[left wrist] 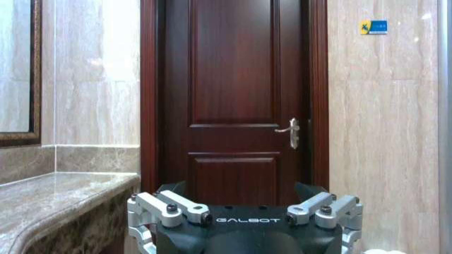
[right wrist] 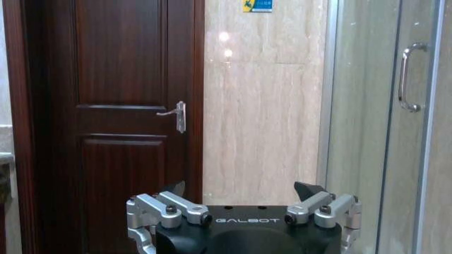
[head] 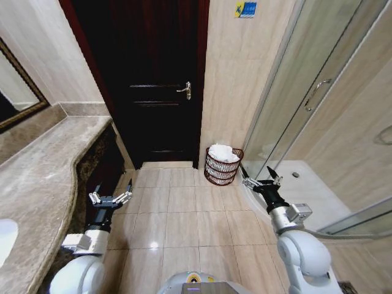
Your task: Discard the used towel into the hamper.
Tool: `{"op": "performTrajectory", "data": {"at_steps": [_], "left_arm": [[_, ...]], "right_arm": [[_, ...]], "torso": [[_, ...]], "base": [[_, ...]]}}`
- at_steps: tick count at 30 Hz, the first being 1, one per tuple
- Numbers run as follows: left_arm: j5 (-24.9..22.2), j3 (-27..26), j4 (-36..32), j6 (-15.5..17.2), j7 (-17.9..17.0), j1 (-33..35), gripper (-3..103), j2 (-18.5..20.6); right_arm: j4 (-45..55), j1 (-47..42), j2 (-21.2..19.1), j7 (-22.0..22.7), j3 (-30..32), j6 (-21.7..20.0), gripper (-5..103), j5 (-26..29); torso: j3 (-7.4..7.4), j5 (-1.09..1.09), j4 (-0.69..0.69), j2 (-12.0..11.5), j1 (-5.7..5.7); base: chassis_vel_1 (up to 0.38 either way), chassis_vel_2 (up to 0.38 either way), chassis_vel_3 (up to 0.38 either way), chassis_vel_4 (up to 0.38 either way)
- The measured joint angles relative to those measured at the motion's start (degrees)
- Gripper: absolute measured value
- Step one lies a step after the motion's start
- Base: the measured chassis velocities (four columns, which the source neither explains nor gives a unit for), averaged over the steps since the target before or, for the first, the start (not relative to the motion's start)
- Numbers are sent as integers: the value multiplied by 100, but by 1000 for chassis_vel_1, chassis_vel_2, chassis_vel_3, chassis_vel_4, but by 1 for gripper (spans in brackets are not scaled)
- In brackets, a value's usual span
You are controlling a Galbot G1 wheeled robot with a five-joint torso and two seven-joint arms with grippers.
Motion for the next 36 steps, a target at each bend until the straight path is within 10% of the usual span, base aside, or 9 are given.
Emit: {"op": "performTrajectory", "data": {"at_steps": [36], "left_arm": [[-40, -15, 5, -134, 26, 44, 100, -44]], "right_arm": [[84, 9, -29, -20, -141, -97, 100, -114]], "torso": [[588, 0, 0, 1098, 509]], "base": [[0, 0, 0, 0]]}}
